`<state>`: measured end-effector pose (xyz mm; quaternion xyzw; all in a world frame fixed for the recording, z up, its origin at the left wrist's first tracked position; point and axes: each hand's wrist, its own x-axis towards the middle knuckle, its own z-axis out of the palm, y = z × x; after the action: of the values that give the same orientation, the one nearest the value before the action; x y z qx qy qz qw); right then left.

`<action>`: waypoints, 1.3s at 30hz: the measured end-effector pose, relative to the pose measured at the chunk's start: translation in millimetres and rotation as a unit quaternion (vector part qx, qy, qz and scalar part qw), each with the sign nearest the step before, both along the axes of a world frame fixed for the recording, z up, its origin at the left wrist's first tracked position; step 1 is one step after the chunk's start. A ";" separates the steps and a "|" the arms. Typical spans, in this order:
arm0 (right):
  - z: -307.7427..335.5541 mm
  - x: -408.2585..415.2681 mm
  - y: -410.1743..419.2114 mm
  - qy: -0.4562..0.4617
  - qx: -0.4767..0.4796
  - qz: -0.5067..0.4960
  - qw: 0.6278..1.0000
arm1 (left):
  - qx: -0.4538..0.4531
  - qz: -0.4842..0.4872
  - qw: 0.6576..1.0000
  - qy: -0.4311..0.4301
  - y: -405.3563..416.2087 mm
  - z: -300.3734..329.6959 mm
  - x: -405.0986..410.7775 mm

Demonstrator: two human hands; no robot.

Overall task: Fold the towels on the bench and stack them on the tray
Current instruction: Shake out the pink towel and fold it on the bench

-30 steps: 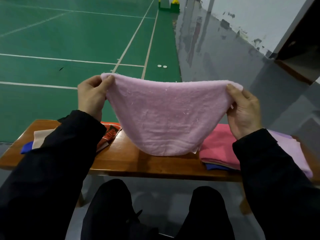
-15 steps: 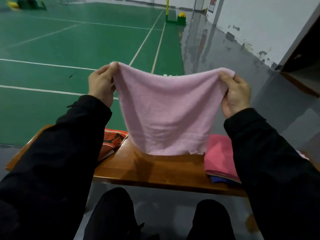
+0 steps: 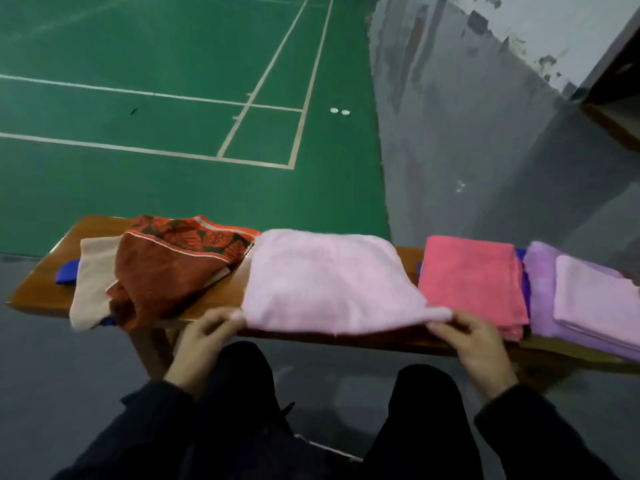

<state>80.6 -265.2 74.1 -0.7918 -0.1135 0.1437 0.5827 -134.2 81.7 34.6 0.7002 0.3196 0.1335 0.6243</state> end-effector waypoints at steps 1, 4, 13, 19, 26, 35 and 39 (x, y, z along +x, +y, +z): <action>-24.2 -8.6 -4.8 0.004 -0.033 0.005 0.999 | 0.032 -0.038 0.996 0.079 -4.1 -25.9 -8.1; -74.5 -19.9 -10.6 0.013 -0.098 -0.009 0.995 | 0.138 -0.071 0.965 0.211 -15.5 -72.2 -20.9; -103.1 -14.1 -14.3 -0.011 -0.323 0.035 0.946 | 0.275 -0.208 0.885 0.313 -5.0 -61.2 -3.0; -95.5 -19.6 -9.7 -0.224 -0.259 0.020 0.939 | 0.206 -0.043 0.975 0.074 -8.3 -60.9 -10.7; -67.2 -27.6 -4.0 -0.079 -0.067 0.016 0.995 | -0.119 0.080 0.984 -0.107 -10.2 -32.8 -6.1; -62.9 -5.1 -40.3 0.024 -0.136 0.125 0.983 | -0.076 -0.001 0.996 0.043 -17.3 -29.7 -31.4; -49.9 -3.2 -43.5 0.024 -0.234 0.161 0.958 | -0.083 -0.036 0.994 0.064 -21.8 -24.0 -41.4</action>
<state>77.4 -308.7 24.3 -0.8736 -0.1890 0.2771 0.3525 -175.6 59.9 10.6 0.6641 0.3432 0.0388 0.6631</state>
